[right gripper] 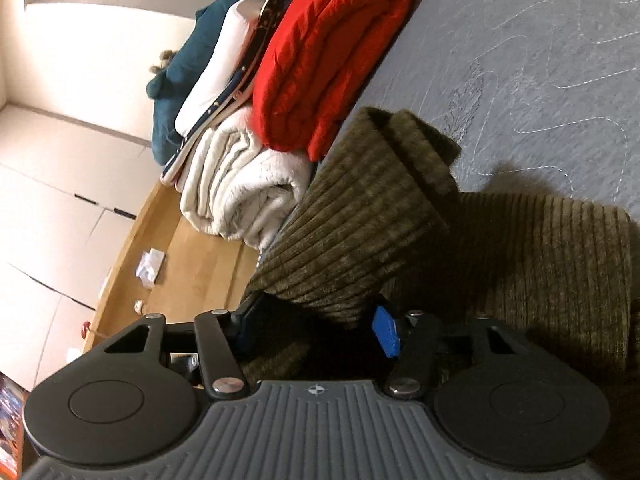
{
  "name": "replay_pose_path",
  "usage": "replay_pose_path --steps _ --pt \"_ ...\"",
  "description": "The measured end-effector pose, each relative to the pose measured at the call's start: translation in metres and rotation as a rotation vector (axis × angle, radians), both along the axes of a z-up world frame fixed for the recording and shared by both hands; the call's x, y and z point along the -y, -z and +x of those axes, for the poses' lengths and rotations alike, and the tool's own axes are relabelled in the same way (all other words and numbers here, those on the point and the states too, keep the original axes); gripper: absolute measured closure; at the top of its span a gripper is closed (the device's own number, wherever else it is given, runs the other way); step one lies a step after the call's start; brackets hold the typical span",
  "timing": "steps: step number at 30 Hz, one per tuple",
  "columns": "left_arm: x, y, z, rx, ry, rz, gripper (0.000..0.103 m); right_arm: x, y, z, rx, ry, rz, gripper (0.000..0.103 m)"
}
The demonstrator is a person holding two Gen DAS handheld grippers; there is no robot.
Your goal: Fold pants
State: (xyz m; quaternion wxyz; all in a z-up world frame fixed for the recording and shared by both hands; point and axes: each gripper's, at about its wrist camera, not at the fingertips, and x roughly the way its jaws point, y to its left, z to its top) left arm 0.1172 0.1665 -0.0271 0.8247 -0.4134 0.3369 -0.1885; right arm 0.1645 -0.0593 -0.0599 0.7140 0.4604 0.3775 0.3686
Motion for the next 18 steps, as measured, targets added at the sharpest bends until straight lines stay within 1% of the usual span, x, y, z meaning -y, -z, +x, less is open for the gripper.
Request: replay_pose_path --steps 2,3,4,5,7,11,12,13,14,18 --pt "0.004 0.002 0.003 -0.01 0.028 0.018 0.091 0.001 -0.001 0.0 0.005 0.004 0.006 0.046" --pt "0.006 0.002 0.004 -0.014 0.038 0.037 0.091 0.001 -0.001 0.0 0.007 0.007 0.007 0.051" --pt "0.009 0.002 0.004 -0.014 0.043 0.06 0.091 0.001 -0.003 0.0 0.014 0.015 0.0 0.062" --pt "0.012 0.003 0.005 -0.013 0.043 0.075 0.091 0.001 -0.004 0.0 0.024 0.026 -0.01 0.069" --pt "0.014 0.002 0.006 -0.007 0.036 0.087 0.091 0.005 -0.005 0.0 0.034 0.052 -0.025 0.093" --pt "0.024 -0.004 0.008 0.028 0.039 0.128 0.089 0.012 -0.015 0.0 0.091 0.104 -0.06 0.094" --pt "0.027 -0.006 0.008 0.037 0.041 0.139 0.087 0.014 -0.018 0.0 0.103 0.111 -0.066 0.094" --pt "0.028 -0.008 0.008 0.041 0.039 0.144 0.078 0.015 -0.022 0.0 0.123 0.12 -0.082 0.095" --pt "0.028 -0.01 0.007 0.046 0.033 0.142 0.075 0.019 -0.028 0.0 0.154 0.133 -0.107 0.095" --pt "0.02 -0.023 0.001 0.073 0.001 0.134 0.074 0.042 -0.052 0.011 0.225 0.164 -0.171 0.095"
